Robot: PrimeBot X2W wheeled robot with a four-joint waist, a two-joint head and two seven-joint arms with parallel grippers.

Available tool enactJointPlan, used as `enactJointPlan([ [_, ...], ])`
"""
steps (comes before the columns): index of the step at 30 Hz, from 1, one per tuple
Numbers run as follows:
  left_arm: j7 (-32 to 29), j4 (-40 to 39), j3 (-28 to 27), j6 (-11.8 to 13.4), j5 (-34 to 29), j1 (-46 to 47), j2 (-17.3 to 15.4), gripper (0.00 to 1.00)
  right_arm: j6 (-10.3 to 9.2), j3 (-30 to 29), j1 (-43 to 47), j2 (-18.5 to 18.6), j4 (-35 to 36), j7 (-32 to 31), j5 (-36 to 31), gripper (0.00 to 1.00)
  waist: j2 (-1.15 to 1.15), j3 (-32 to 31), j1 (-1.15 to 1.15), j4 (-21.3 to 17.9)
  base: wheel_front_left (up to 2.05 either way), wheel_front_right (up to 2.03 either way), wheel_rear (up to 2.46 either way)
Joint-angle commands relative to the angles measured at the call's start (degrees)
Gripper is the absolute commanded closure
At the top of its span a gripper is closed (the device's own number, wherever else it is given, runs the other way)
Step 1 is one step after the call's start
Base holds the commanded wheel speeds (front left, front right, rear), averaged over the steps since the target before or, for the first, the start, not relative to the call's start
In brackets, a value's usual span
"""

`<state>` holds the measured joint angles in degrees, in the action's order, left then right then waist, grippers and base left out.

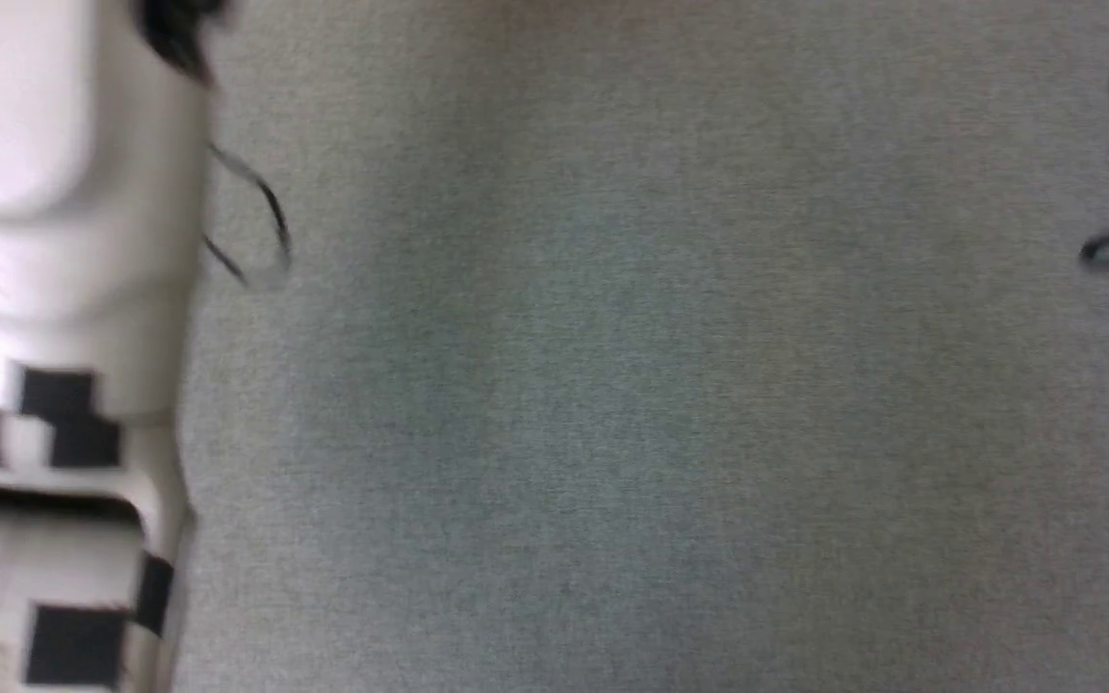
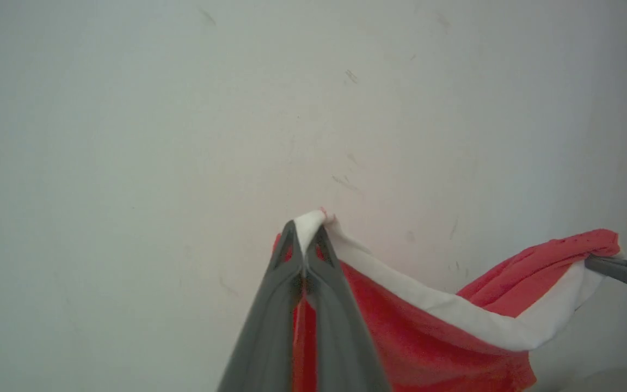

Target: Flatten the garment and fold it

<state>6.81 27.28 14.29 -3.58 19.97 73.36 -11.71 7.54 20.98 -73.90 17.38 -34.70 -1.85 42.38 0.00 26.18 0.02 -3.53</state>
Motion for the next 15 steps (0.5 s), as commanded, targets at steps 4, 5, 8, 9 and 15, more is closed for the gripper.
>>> enactJointPlan([
  [4, 2.2, 2.5, 2.7, -1.2, 0.0, -9.1, 1.7, 1.00, -0.05, 3.7, 6.2, 1.9, -1.6, 1.1, 3.8, 1.00, 0.00, 0.0, -0.02, 3.0, 0.00, 0.00, 0.00],
  [5, 2.6, 3.0, 3.3, -1.4, 0.2, -11.3, 2.0, 1.00, -0.05, 4.7, 7.8, 2.3, -1.9, 1.1, 4.7, 1.00, 0.00, -0.5, -0.02, 3.3, 0.00, 0.00, 0.00],
  [8, 3.2, 4.1, 4.9, -2.1, 1.3, -18.4, 2.6, 1.00, -0.05, 7.5, 12.8, 3.4, -2.4, 0.9, 7.1, 1.00, 0.00, -2.3, -0.02, 3.9, 0.00, 0.00, 0.00],
  [9, 3.3, 4.3, 5.4, -2.2, 1.7, -20.9, 2.6, 1.00, -0.05, 8.6, 14.6, 3.8, -2.3, 0.7, 7.9, 1.00, 0.00, -3.1, -0.02, 4.1, 0.00, 0.00, 0.00],
  [15, 2.4, 3.9, 8.1, -3.2, 4.2, -34.9, 0.5, 1.00, -0.05, 13.8, 25.3, 6.5, -0.8, -0.4, 12.4, 1.00, 0.00, -8.4, -0.02, 5.1, 0.00, 0.00, 0.00],
])
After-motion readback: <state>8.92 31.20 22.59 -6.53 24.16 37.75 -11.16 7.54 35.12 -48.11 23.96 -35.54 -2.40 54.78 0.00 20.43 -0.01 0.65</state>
